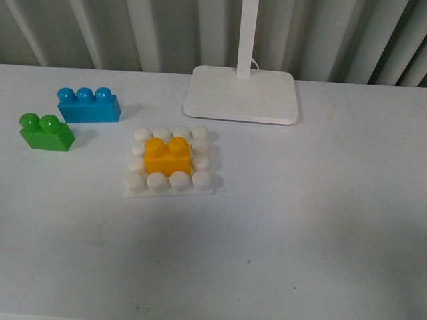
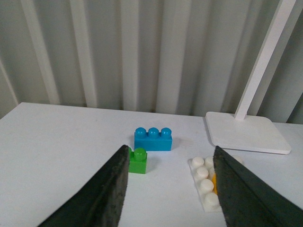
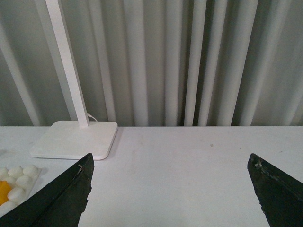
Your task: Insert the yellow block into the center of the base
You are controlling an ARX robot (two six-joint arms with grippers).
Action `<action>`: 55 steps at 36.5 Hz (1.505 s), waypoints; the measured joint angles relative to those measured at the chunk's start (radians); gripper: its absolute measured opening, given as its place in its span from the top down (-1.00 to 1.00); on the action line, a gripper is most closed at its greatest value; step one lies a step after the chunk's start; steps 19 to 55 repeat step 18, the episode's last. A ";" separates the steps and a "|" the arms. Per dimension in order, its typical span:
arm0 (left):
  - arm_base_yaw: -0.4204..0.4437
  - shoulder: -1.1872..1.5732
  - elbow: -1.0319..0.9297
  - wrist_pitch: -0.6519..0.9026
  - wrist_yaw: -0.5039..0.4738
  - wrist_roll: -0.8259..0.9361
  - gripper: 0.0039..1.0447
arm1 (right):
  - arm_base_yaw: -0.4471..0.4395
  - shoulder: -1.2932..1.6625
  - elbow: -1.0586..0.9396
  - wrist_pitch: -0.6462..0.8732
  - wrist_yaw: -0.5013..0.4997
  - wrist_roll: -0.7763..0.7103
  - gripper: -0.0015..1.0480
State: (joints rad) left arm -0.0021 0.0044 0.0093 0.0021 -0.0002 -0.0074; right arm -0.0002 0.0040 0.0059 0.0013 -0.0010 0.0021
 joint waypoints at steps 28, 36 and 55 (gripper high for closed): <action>0.000 0.000 0.000 0.000 0.000 0.003 -0.88 | 0.000 0.000 0.000 0.000 0.000 0.000 -0.82; 0.000 0.000 0.000 0.000 0.000 0.003 -0.88 | 0.000 0.000 0.000 0.000 0.000 0.000 -0.82; 0.000 0.000 0.000 0.000 0.000 0.003 -0.88 | 0.000 0.000 0.000 0.000 0.000 0.000 -0.82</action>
